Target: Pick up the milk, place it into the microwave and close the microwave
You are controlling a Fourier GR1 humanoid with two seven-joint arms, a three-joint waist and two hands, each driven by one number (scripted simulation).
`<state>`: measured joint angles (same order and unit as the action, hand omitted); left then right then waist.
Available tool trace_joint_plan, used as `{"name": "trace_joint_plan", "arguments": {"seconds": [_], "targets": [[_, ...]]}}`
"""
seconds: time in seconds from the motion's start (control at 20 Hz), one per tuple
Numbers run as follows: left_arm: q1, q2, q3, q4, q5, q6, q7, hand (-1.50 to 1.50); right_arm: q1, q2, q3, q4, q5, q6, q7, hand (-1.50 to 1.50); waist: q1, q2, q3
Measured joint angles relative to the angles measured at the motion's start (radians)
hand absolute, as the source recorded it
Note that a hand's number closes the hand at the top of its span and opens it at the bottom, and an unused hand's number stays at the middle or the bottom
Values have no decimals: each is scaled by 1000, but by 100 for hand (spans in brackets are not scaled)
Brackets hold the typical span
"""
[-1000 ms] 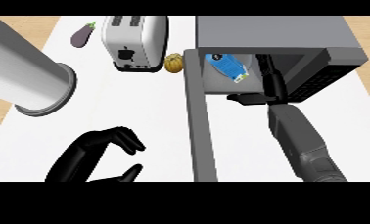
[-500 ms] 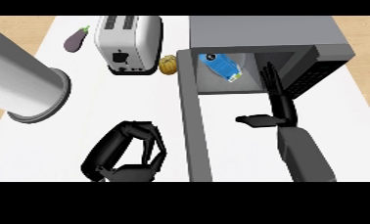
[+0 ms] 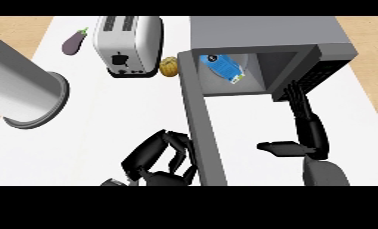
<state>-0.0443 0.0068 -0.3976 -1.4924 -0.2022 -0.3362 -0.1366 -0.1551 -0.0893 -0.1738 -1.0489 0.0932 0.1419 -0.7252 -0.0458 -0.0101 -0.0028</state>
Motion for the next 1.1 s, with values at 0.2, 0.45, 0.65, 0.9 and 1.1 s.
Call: {"name": "trace_joint_plan", "arguments": {"seconds": [0.2,0.45,0.65,0.9,1.1], "targets": [[-50,-1,-118,90,9,71,-29,150,112,-21,3,-216,-46,39,94,-150,-1,2,0],[-167,0,-297,205,58,244,-14,150,226,-28,8,-451,-110,78,200,-150,-3,6,0],[-257,3,-434,266,167,443,0,150,277,-58,-13,-566,-195,144,264,-150,-14,10,0],[-356,6,-529,317,311,654,-4,150,301,-90,-23,-653,-270,205,319,-150,-39,17,0],[-421,3,-561,340,421,759,-33,150,296,-116,-23,-702,-323,248,360,-150,-67,24,-1]]}}
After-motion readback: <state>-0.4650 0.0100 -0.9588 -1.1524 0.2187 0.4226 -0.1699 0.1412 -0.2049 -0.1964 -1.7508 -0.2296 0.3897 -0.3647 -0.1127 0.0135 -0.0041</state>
